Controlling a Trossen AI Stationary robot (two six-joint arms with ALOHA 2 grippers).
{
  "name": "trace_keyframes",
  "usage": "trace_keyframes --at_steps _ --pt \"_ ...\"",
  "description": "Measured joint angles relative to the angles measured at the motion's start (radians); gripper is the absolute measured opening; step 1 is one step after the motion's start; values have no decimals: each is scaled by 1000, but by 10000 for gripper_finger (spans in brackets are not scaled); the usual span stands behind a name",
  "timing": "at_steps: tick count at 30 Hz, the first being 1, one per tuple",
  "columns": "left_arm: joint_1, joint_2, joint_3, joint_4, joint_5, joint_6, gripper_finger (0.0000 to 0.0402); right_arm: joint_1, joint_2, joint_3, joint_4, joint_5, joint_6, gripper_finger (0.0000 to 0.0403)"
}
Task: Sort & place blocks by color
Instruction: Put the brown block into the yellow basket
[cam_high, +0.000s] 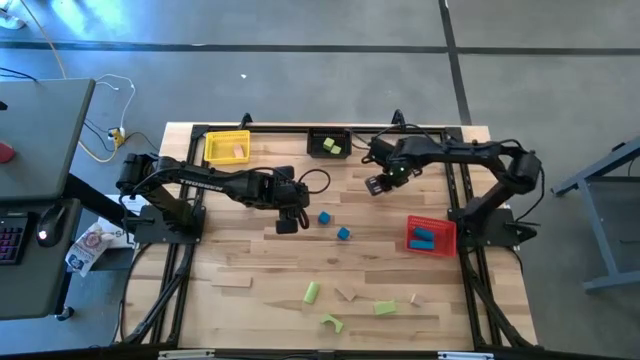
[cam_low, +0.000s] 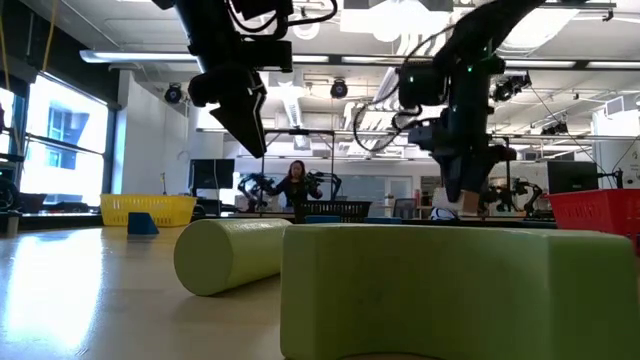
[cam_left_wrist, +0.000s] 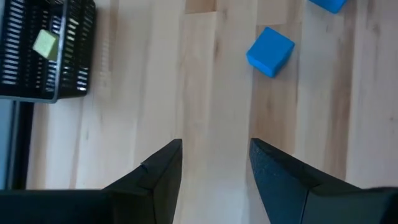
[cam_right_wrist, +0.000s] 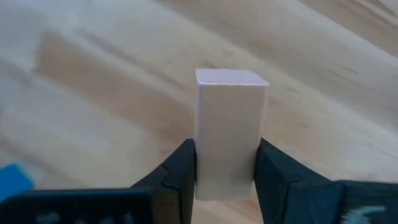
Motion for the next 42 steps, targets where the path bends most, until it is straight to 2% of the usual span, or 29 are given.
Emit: trace_keyframes --at_steps 6,12,19,24,34,42 --pt "1 0 0 7 -140 -93 198 92 -49 0 36 1 -17 100" --pt "18 0 0 35 -148 -117 231 187 -54 0 136 -10 -60 100" --pt "21 0 0 110 35 34 239 271 -54 0 305 -50 -112 100" --pt "2 0 0 203 169 70 239 324 -54 0 380 -64 -165 100" --pt "-27 0 0 268 193 45 239 448 -54 0 515 -91 -310 100" --pt "-53 0 0 363 319 41 239 513 -54 0 578 -12 -371 100"
